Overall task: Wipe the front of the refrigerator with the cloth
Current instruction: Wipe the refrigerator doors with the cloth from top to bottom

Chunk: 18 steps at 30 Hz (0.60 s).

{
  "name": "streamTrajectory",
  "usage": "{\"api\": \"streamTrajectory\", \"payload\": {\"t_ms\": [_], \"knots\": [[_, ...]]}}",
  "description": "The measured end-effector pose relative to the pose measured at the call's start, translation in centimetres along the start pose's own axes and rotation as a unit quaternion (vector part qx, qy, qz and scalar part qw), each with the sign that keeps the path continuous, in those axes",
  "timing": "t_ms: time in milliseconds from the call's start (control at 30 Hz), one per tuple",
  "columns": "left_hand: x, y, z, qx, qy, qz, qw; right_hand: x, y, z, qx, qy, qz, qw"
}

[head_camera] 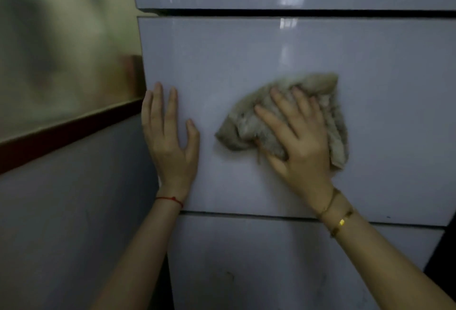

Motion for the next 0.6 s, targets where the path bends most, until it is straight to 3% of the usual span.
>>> {"api": "streamTrajectory", "payload": {"t_ms": [100,300,533,600], "knots": [[-0.1,-0.3,-0.1,0.015,-0.004,-0.006,1.000,-0.3,-0.2,-2.6,-0.025,-0.006,-0.020,0.999],[-0.6,-1.1,-0.3,0.040,-0.066,-0.034,0.996,1.2,-0.7,4.9,0.069,0.064,-0.045,0.995],[-1.2,-1.1,-0.4,0.019,-0.046,-0.047,0.998,-2.4,1.7,-4.5,-0.044,-0.017,-0.057,0.997],[-1.1,-1.0,-0.5,0.013,-0.038,-0.045,0.998,-1.4,1.0,-5.0,-0.045,-0.012,-0.069,0.997]]}}
Point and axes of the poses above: each hand's wrist, its own z-axis towards the middle knuckle, its own y-axis out of the palm, x = y × z, the point moved 7 cm from there along z, towards the middle knuckle, and after that the axes turned 3 degrees about z, right-handed, at the moved point
